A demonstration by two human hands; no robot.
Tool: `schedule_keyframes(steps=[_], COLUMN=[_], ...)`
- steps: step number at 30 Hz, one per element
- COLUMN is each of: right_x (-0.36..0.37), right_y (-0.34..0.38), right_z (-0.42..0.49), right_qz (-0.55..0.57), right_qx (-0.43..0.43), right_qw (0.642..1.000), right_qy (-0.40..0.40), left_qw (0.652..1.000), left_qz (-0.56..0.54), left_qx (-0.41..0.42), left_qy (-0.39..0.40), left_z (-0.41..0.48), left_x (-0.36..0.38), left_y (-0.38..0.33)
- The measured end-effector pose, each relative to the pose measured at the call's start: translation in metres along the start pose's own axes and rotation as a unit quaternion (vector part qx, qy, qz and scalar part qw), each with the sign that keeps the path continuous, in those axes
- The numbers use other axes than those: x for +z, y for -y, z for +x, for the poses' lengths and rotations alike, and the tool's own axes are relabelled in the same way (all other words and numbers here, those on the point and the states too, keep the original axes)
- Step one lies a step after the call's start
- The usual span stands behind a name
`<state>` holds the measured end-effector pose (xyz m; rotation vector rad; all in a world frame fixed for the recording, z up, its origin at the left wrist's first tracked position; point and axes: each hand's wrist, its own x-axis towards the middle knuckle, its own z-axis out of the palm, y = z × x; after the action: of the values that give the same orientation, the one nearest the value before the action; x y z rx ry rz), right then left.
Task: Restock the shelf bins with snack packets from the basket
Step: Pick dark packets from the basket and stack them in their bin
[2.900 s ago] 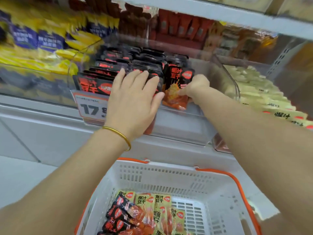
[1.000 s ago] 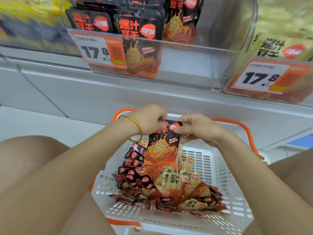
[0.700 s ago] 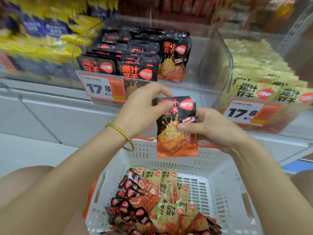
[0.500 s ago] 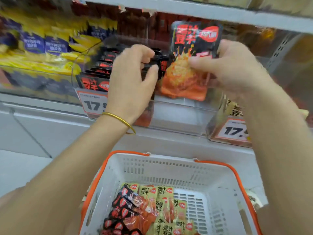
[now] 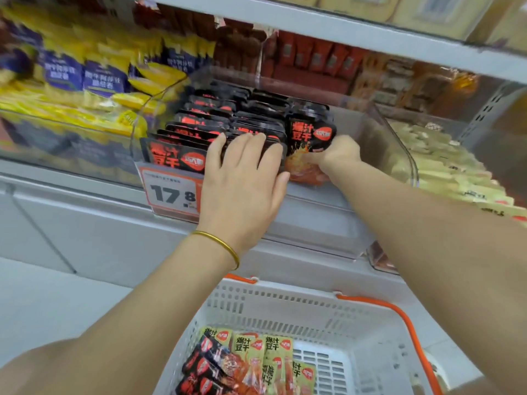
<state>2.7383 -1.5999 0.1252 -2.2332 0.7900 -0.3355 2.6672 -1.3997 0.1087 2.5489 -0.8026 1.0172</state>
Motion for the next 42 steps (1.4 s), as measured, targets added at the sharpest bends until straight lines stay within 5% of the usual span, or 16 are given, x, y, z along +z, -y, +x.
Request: schedule_keyframes(steps=[12, 17, 20, 24, 27, 30, 35, 42], right_x=[0.009, -0.047, -0.078, -0.042, 0.032, 0.099, 0.147, 0.117], right_y=[0.003, 0.023, 0.007, -0.065, -0.132, -0.197, -0.245, -0.222], right_z=[0.007, -0.066, -0.144, -0.194, -0.212, -0.242, -0.289, -0.238], right_qz=[0.088, 0.132, 0.150, 0.154, 0.033, -0.096, -0.194, -0.156], right_qx=[0.035, -0.087, -0.168, -0.116, -0.038, -0.048, -0.126, -0.121], right_qw=[0.993, 0.987, 0.973, 0.949, 0.913, 0.862, 0.809, 0.836], right_qy=[0.069, 0.014, 0.058, 0.249, 0.405, 0.495, 0.541, 0.512], left_qw=[1.000, 0.995, 0.992, 0.986, 0.957, 0.925, 0.904, 0.867], left_qz=[0.001, -0.037, -0.062, -0.093, -0.085, -0.054, -0.046, -0.029], left_qx=[0.009, 0.040, 0.062, 0.122, 0.131, 0.090, 0.056, 0.045], left_qy=[-0.004, -0.081, -0.090, 0.059, 0.243, 0.364, 0.422, 0.496], left_z=[0.000, -0.007, -0.025, -0.064, -0.088, -0.100, -0.102, -0.101], left_x=[0.002, -0.020, -0.040, -0.037, -0.018, -0.003, 0.007, 0.007], left_y=[0.003, -0.003, -0.016, -0.021, -0.012, -0.014, -0.017, -0.020])
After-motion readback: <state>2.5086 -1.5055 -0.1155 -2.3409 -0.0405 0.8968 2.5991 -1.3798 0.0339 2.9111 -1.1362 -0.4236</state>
